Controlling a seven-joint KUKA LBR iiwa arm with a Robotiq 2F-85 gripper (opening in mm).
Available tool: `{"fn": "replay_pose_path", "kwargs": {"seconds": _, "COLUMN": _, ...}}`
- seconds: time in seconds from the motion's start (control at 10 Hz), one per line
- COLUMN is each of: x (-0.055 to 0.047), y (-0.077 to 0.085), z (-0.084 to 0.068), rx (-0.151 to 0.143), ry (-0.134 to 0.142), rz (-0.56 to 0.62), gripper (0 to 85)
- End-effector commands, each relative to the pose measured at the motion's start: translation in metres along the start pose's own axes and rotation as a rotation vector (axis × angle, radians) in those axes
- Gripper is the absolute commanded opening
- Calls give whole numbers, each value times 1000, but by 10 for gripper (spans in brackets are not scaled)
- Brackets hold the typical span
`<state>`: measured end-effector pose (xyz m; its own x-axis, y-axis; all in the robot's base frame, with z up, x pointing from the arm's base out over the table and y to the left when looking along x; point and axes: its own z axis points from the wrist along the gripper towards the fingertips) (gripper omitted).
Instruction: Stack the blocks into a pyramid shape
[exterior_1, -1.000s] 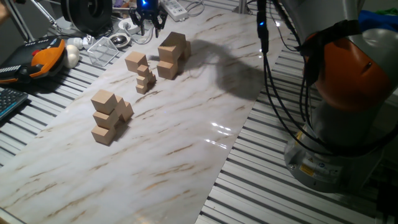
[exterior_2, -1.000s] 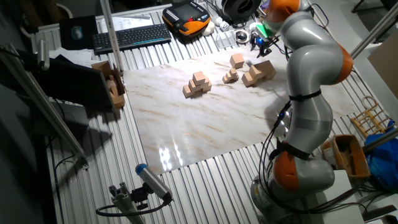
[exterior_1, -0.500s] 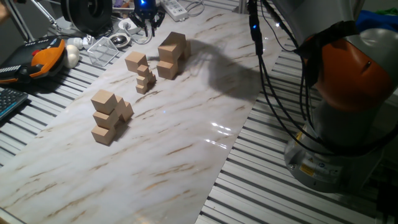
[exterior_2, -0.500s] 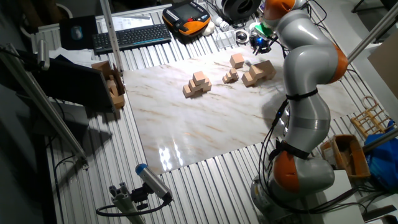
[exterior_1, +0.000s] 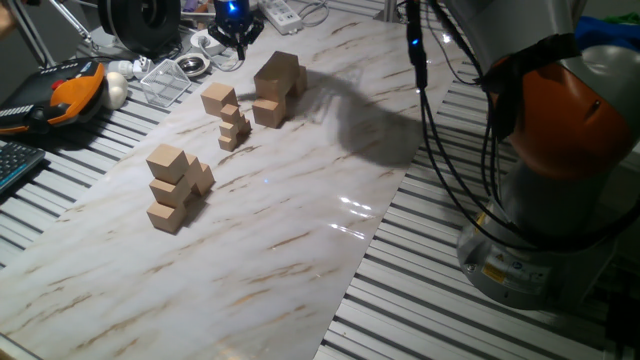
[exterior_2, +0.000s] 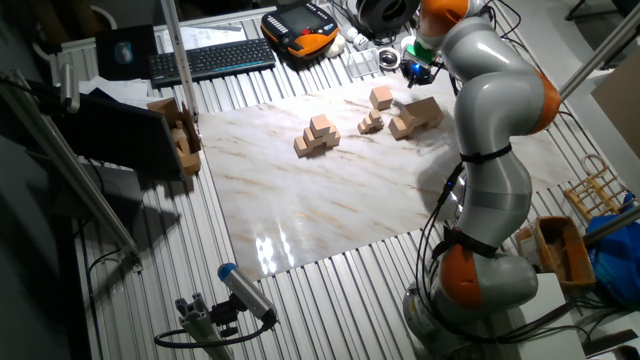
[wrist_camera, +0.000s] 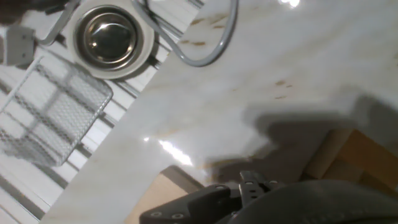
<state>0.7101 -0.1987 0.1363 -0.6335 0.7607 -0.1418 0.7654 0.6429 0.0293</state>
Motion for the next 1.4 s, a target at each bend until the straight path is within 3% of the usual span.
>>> {"fn": "replay_pose_path", "kwargs": {"seconds": 0.0, "x": 1, "y": 1, "z": 0, "rx": -179, "ry": 33, "rz": -1191, "gripper": 0}}
{"fn": "replay_pose_path", "kwargs": {"seconds": 1.1, "x": 1, "y": 1, "z": 2, "rx": -202, "ry": 54, "rz": -1180, "gripper": 0}}
{"fn": "replay_pose_path", "kwargs": {"seconds": 1.3, "x": 0, "y": 1, "z": 2, "rx": -204, "ry": 46, "rz": -1179, "gripper": 0}}
